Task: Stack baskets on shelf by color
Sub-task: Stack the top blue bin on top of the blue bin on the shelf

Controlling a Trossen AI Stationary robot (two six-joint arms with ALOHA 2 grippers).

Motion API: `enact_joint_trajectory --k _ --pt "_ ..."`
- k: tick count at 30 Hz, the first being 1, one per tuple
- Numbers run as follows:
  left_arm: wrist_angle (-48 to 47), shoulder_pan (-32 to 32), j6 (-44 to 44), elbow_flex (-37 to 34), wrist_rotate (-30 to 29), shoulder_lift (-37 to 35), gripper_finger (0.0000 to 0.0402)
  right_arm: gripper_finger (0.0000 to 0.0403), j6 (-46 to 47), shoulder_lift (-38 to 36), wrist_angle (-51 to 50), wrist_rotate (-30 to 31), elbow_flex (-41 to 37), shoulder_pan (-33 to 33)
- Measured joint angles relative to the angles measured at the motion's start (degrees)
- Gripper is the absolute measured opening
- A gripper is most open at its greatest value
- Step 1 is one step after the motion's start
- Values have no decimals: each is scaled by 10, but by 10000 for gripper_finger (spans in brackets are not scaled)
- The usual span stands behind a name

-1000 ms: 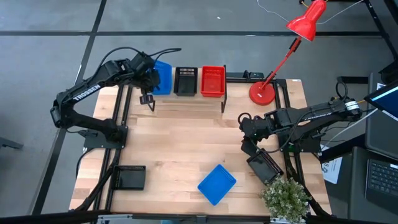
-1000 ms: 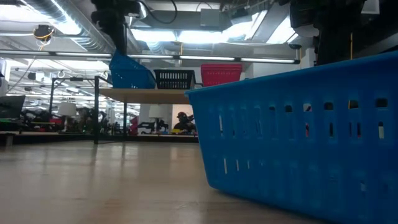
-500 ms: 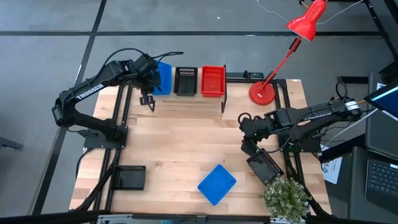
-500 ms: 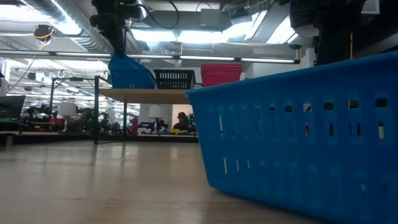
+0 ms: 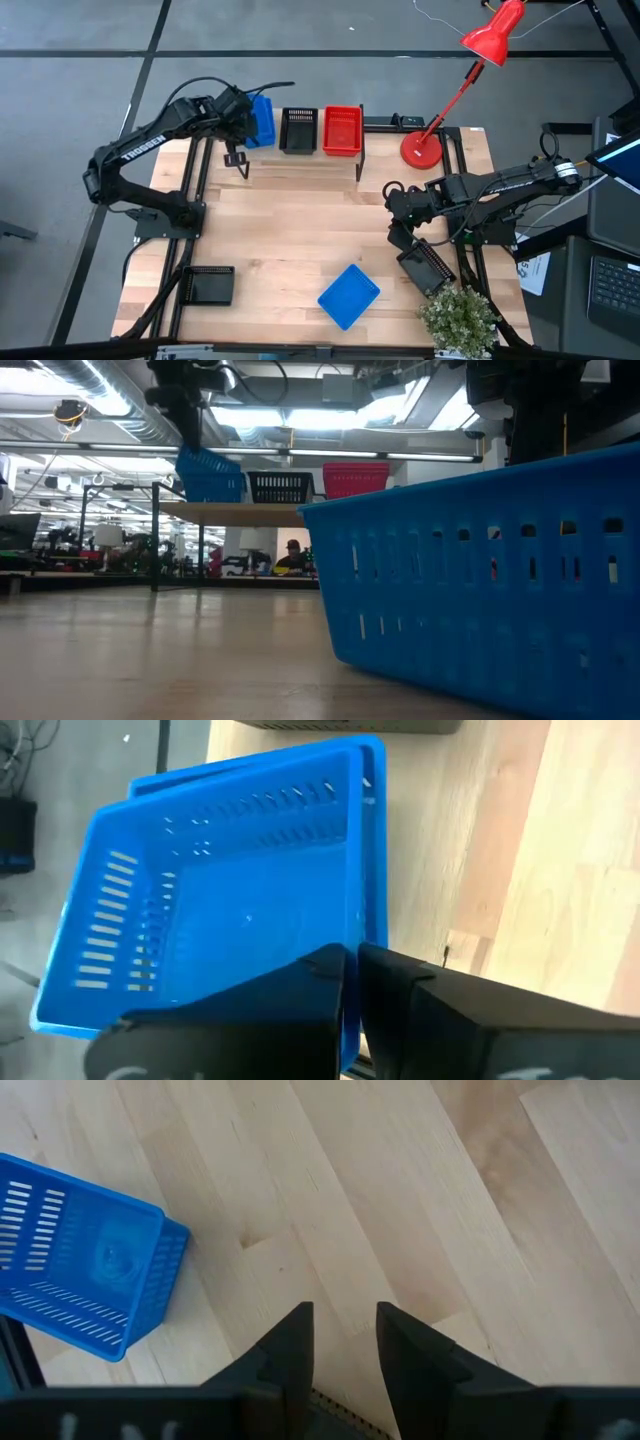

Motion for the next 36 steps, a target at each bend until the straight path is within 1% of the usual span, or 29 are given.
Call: enact_joint_trajectory --k 5,17,19,27,33,36 --pt "5 -15 0 0 -20 -3 6 110 0 0 0 0 0 0" --pt "58 -61 15 1 -28 -29 3 110 0 0 0 0 0 0" --pt "46 -60 15 -1 -31 -28 3 110 0 0 0 0 0 0" --pt "51 -55 25 -1 -32 -29 4 110 1 0 0 0 0 0" --pt "53 -26 30 -32 -25 -29 2 110 1 0 0 0 0 0" --pt "81 -20 46 -45 -18 -29 4 110 1 0 0 0 0 0"
